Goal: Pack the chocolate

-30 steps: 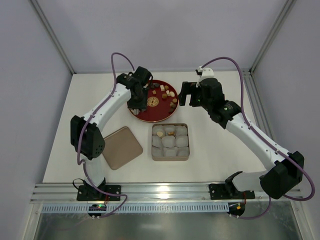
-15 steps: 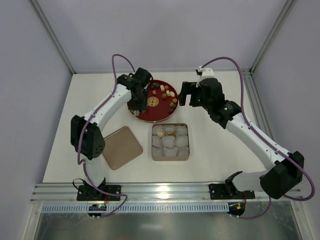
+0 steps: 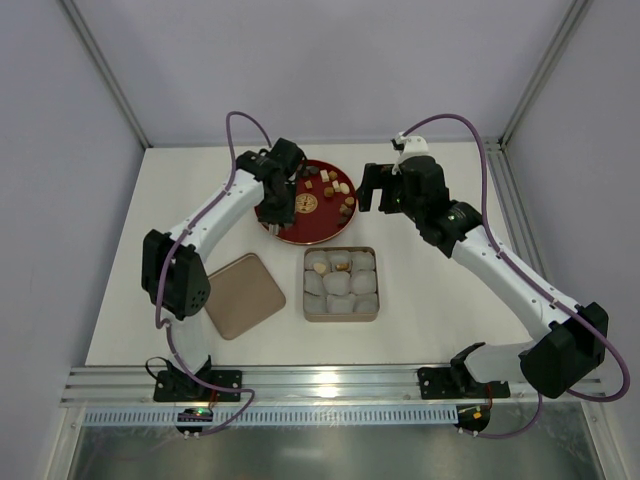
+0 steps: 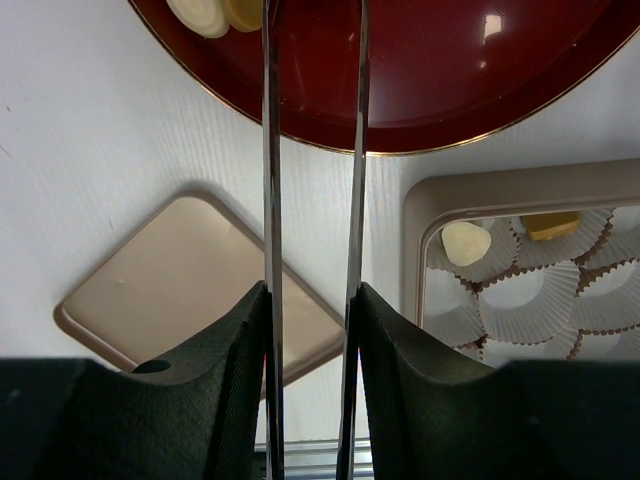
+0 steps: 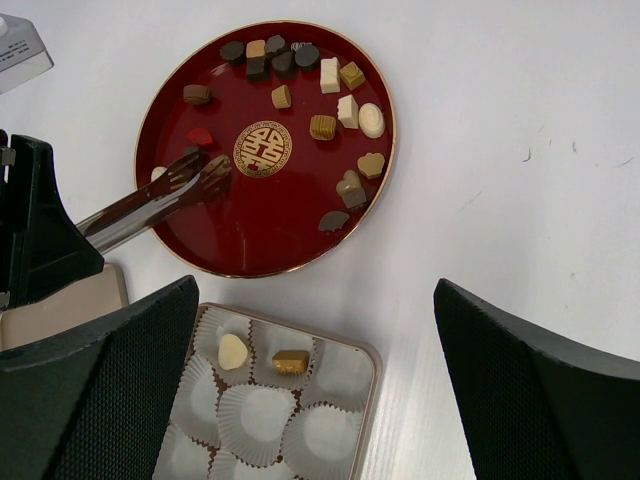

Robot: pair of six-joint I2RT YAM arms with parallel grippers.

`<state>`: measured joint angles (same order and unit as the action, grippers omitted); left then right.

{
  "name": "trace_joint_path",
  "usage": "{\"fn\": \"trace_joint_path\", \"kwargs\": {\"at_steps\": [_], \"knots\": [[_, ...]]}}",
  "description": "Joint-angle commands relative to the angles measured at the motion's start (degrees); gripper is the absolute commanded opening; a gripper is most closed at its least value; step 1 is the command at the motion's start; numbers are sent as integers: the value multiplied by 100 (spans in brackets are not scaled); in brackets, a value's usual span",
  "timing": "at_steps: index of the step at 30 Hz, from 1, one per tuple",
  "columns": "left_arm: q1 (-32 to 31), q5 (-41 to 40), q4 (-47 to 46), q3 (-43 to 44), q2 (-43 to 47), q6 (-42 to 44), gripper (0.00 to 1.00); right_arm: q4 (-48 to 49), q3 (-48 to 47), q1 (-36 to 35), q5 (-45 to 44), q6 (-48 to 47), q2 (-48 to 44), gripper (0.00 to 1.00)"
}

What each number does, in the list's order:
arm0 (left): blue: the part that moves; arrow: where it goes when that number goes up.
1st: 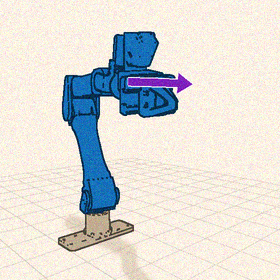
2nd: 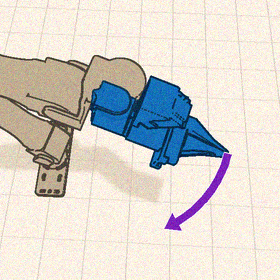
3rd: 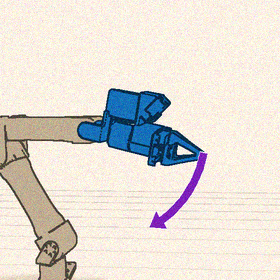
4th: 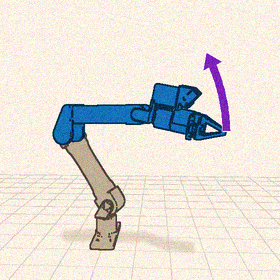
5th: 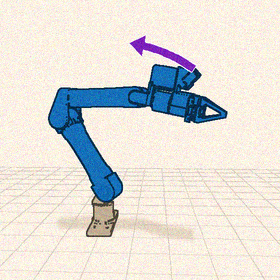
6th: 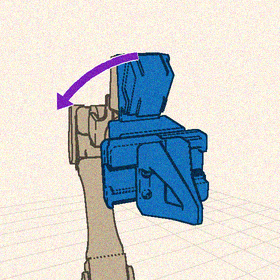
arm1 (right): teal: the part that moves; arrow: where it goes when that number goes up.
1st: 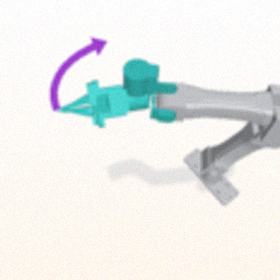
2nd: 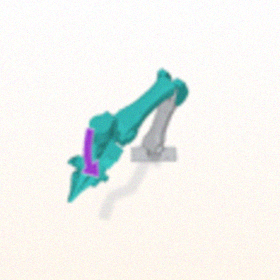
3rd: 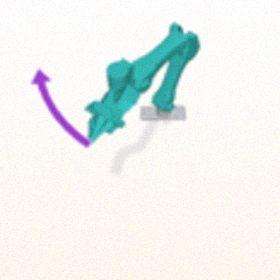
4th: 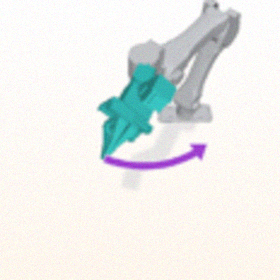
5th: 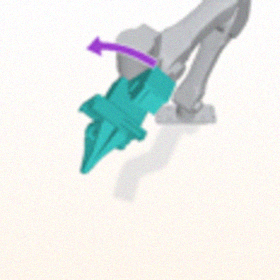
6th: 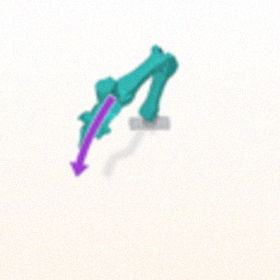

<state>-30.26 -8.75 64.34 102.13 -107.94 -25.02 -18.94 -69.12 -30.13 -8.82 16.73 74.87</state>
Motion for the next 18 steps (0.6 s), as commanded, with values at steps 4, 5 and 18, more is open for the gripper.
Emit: {"fn": "trace_joint_path", "kwargs": {"at_steps": [4, 5, 18], "knots": [[-50, 76, -79, 114, 203, 49, 35, 127, -119, 25, -32, 23, -87, 100], [-50, 84, -62, 149, 203, 58, 33, 127, -119, 25, -32, 23, -95, 100], [-120, -12, 202, 685, 230, 111, 30, 127, -145, 25, -50, 23, -78, 100]]}}
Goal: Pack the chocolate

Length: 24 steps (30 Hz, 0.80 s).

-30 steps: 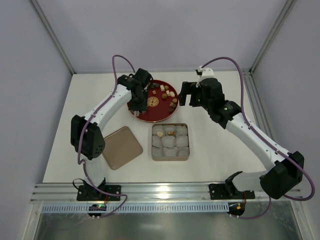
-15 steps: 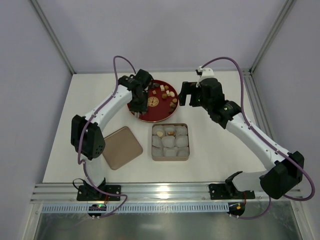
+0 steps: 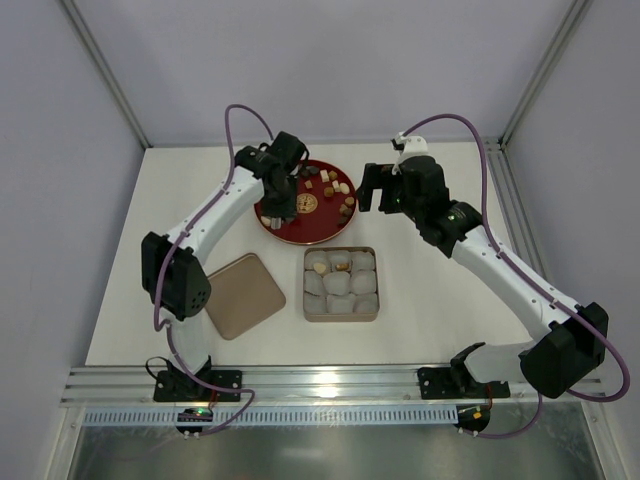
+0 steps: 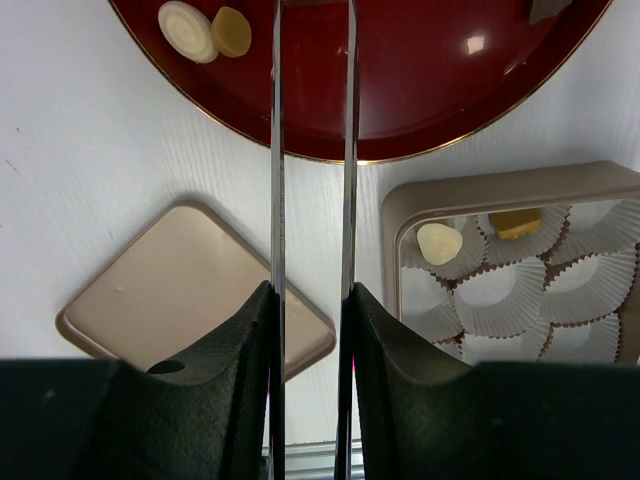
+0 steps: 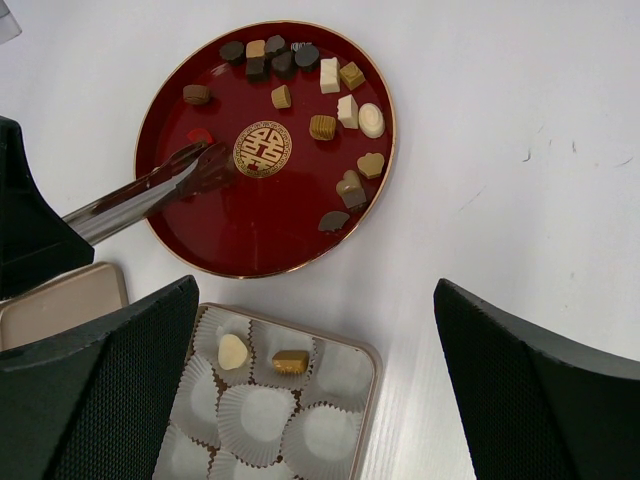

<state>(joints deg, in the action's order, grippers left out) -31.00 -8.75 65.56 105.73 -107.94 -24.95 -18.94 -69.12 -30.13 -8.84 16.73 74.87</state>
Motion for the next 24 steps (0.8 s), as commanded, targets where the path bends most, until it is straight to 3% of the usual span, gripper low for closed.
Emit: {"fn": "trace_joint_path", "kwargs": {"at_steps": [1, 14, 24], "knots": [[-46, -4, 106, 351, 221, 113, 30, 119, -137, 25, -48, 23, -87, 100], [-520, -65, 387, 659, 405, 43, 30, 92, -181, 113, -179, 32, -166, 100], [-1390, -74, 317, 633, 643, -317, 30, -198, -321, 253, -478, 146, -280, 100]]}}
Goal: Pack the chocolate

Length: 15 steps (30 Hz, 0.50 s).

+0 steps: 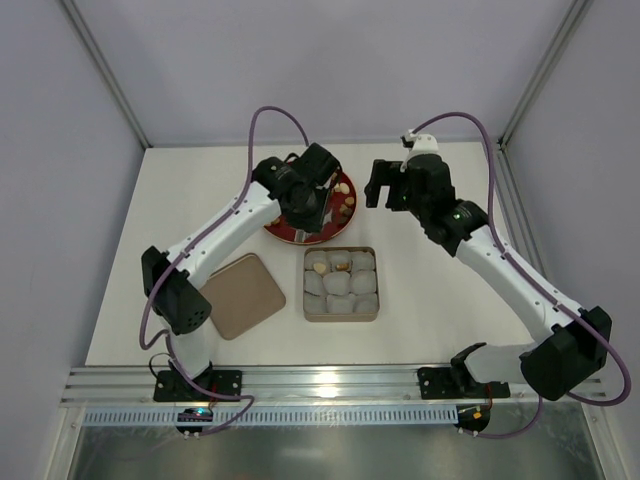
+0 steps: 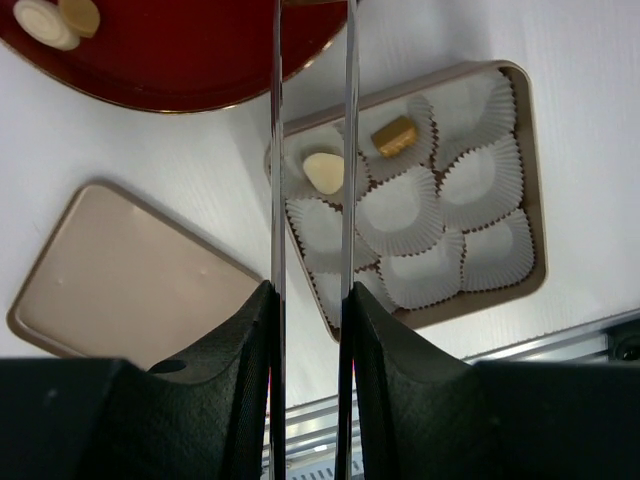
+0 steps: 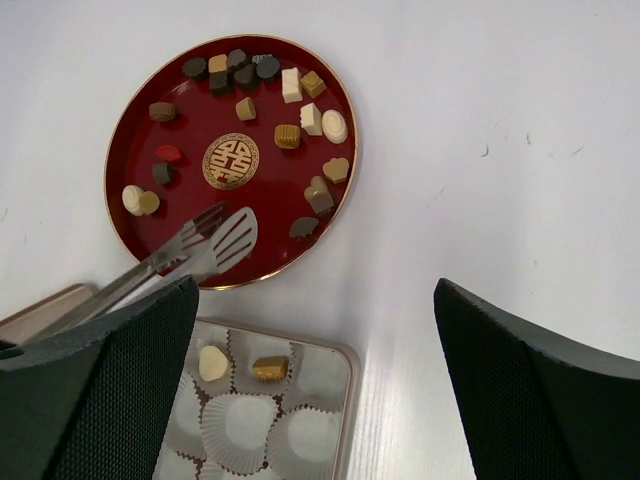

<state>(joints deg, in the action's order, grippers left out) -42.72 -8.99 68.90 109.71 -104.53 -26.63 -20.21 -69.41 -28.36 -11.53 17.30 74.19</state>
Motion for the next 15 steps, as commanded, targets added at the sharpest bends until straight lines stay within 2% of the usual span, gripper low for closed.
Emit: {"fn": "trace_joint_path", "kwargs": {"at_steps": [1, 15], "knots": [[-341, -59, -17, 235, 319, -175, 30, -80, -310, 102, -235, 107, -221, 100], [-1265, -59, -132, 191, 214, -553, 30, -80, -126, 340, -148, 168, -467, 100]]}}
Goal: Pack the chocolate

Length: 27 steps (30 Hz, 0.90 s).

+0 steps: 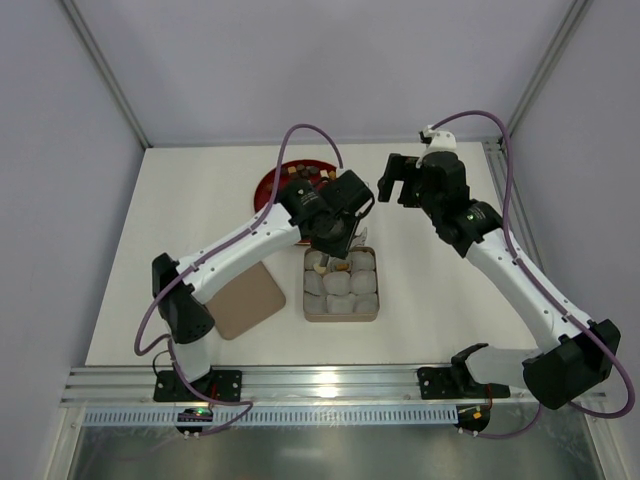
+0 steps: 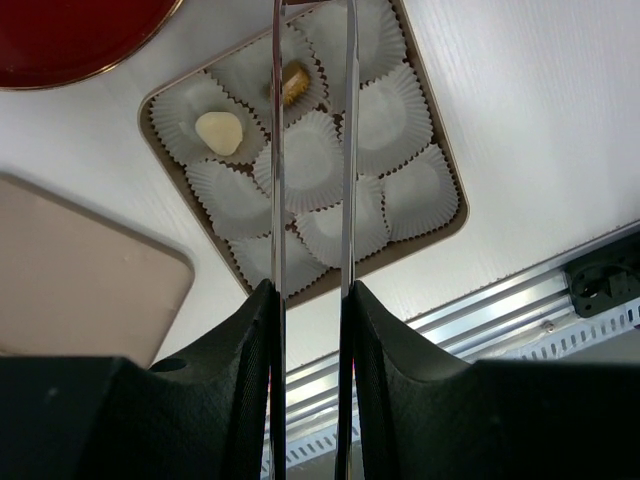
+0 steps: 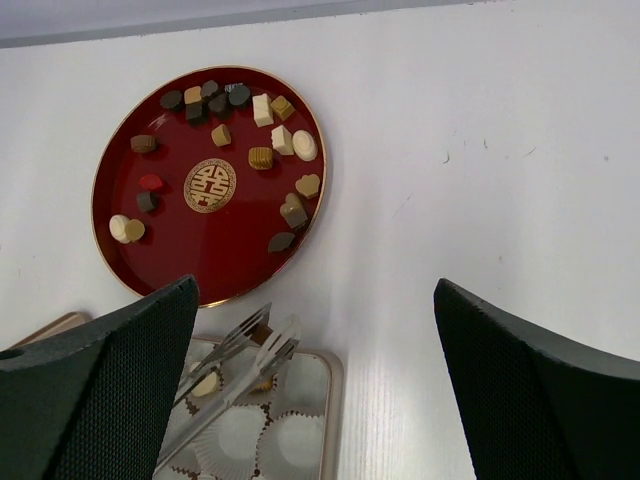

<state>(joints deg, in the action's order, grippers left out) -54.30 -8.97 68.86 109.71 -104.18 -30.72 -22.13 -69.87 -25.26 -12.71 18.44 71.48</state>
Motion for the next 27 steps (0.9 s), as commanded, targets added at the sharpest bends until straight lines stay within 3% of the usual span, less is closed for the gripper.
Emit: {"fn": "trace_joint_path", "kwargs": {"at_steps": [1, 27], "knots": [[-133, -43, -136, 182, 179, -154, 30, 112, -62, 38, -12, 55, -196, 100], [-467, 45, -338, -538, 434, -408, 30, 192, 70, 126, 172, 46, -152, 100]]}}
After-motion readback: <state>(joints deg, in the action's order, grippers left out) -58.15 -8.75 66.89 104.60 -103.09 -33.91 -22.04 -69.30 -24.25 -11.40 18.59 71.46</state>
